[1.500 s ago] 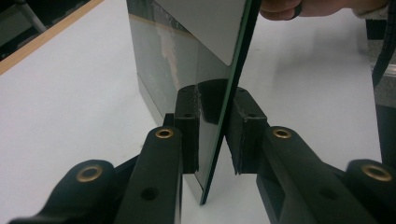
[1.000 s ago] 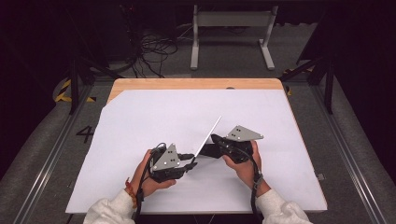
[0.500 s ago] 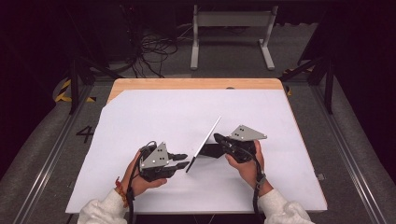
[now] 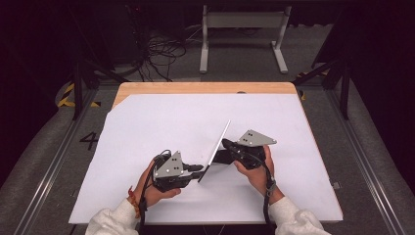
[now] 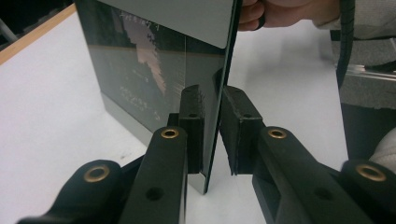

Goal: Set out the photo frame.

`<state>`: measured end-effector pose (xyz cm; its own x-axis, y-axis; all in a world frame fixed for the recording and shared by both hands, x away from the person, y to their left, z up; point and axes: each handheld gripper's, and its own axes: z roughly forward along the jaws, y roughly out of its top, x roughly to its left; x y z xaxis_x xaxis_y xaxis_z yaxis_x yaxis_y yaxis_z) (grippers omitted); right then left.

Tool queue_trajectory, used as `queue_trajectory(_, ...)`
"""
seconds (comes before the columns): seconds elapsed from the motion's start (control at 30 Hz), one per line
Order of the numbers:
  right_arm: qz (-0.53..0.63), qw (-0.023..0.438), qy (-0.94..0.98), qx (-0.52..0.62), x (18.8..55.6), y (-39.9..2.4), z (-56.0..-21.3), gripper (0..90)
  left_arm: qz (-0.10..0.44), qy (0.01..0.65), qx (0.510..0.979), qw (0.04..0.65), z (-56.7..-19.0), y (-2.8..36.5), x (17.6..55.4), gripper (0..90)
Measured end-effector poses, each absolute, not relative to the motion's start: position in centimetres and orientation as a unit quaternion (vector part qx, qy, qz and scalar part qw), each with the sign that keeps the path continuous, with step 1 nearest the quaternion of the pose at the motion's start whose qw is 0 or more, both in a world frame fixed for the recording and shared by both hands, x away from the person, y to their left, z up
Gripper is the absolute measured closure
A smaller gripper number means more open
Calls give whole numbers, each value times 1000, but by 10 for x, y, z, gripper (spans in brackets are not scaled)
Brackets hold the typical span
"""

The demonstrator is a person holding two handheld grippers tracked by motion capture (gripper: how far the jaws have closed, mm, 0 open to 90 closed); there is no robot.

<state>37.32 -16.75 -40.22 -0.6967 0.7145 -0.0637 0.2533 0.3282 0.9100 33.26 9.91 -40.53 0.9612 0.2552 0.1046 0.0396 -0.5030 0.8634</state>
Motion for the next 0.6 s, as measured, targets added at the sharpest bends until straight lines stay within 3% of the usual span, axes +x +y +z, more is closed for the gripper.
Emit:
queue_trajectory(0.3,490,232,782,307,375,-165,-404,900,106,79,859,495,-407,86,331,817)
queue_trajectory(0.6,490,235,782,305,376,-163,-405,900,114,84,862,487,-409,80,330,778)
